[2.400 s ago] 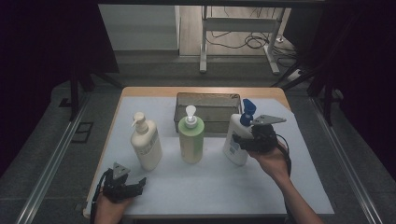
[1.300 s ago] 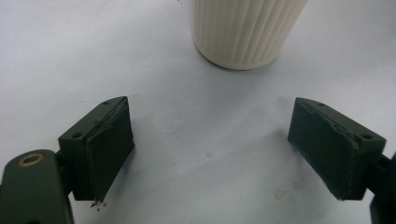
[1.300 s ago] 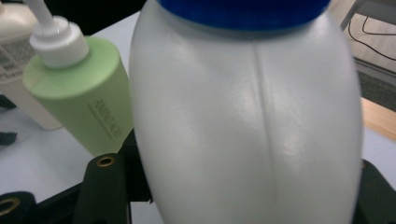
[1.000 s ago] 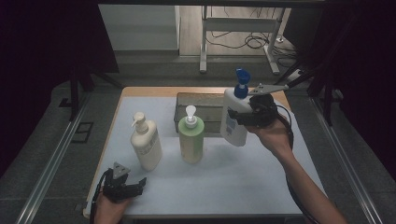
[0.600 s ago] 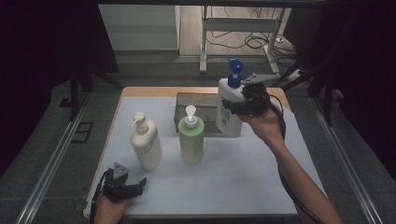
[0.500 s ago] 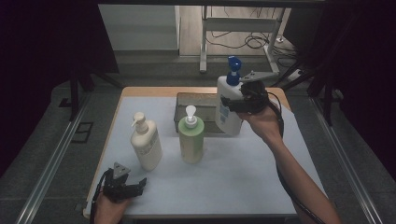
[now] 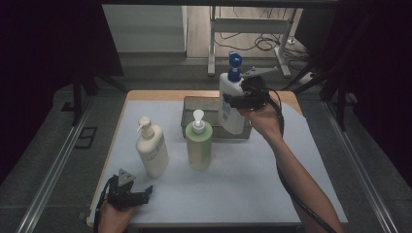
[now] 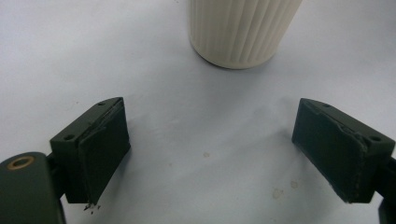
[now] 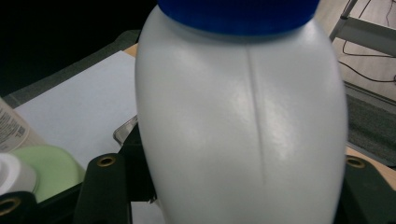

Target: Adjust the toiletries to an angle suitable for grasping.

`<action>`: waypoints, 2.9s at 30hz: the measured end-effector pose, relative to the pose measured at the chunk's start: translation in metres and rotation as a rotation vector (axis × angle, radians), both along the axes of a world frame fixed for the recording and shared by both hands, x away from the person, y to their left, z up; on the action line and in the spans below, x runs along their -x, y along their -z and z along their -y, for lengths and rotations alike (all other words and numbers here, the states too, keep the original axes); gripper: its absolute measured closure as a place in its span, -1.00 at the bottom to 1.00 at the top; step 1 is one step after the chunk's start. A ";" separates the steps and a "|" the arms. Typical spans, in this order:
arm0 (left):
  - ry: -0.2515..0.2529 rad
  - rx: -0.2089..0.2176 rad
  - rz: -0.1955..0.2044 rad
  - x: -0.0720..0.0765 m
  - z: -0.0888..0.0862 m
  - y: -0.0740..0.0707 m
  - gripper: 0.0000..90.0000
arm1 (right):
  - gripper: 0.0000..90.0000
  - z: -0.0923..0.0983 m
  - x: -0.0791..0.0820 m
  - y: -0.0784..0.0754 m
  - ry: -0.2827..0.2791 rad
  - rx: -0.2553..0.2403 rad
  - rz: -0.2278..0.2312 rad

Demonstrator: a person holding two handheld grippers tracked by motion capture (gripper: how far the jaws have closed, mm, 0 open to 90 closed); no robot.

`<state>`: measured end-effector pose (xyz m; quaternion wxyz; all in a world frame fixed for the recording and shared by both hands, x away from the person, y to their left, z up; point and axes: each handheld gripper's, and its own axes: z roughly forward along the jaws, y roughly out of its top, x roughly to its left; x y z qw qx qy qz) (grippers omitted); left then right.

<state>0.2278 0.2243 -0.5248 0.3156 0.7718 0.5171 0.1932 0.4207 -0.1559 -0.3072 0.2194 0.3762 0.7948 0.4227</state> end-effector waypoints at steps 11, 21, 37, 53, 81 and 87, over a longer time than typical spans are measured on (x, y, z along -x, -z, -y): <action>0.000 -0.001 0.001 0.000 0.000 0.000 -0.76 | -0.11 -0.013 -0.019 0.003 0.021 -0.005 0.004; 0.000 0.000 0.002 0.000 0.000 0.000 -0.76 | -0.10 -0.025 -0.037 0.005 0.040 -0.004 0.019; 0.000 -0.001 0.001 0.001 0.000 0.000 -0.76 | -0.10 -0.041 -0.056 0.022 0.057 -0.007 0.032; -0.002 -0.001 0.001 0.001 0.000 0.000 -0.76 | -0.10 -0.051 -0.056 0.048 0.032 0.013 -0.002; -0.002 -0.001 0.001 0.001 0.000 0.000 -0.76 | -0.11 -0.048 -0.045 0.077 0.019 0.053 -0.058; -0.002 -0.001 0.000 0.001 0.000 0.000 -0.76 | -0.11 -0.046 -0.047 0.081 0.023 0.047 -0.058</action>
